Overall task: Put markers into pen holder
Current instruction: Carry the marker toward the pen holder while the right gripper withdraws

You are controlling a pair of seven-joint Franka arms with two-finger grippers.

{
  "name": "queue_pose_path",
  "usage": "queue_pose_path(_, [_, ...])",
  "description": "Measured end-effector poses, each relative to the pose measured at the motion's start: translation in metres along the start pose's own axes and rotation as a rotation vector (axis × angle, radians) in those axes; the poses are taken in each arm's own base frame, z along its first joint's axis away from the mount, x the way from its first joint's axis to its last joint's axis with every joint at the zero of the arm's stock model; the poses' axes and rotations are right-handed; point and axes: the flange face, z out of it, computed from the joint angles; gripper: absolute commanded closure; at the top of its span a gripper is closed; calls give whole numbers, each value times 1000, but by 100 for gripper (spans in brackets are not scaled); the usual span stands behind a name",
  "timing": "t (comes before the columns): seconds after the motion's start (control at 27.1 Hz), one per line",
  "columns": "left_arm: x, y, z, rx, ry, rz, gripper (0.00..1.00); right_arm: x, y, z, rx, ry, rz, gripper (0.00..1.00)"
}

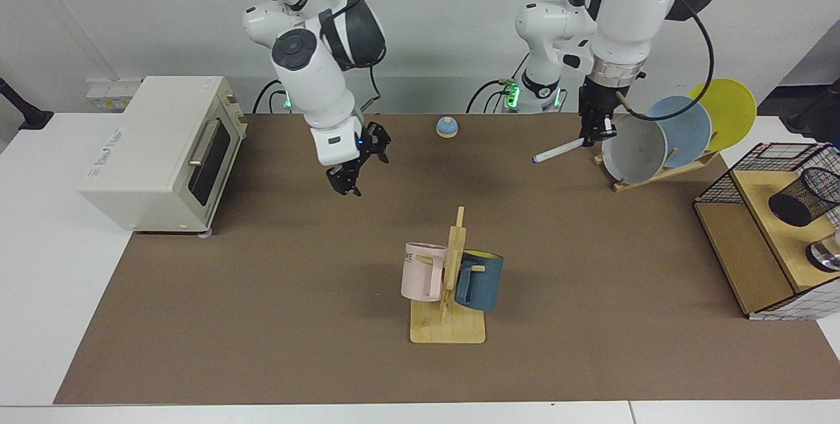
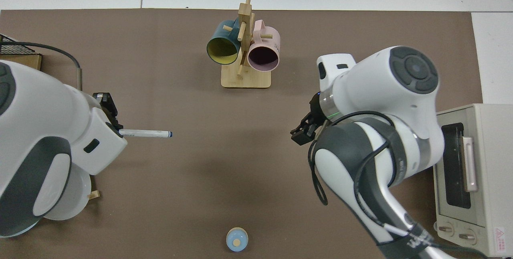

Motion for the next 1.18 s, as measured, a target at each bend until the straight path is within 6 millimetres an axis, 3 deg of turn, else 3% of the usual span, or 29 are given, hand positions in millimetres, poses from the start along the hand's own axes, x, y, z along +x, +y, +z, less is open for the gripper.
queue_pose_path(0.22, [-49,-12,4,15,-42,-80,100,-38,55,-13,-31,-1,100,0])
queue_pose_path(0.44, [-86,-18,5,39,-86,-133,100,-58,80,-25,-68,-3,288,0])
queue_pose_path(0.7, [-124,-23,7,55,-119,-192,100,-58,67,-46,-186,-55,505,0])
queue_pose_path(0.92, [-144,-25,5,87,-196,-198,100,-66,48,-72,-202,-106,632,0])
queue_pose_path(1.18, [-158,-28,1,120,-320,-176,100,-70,37,-122,-306,-93,781,0])
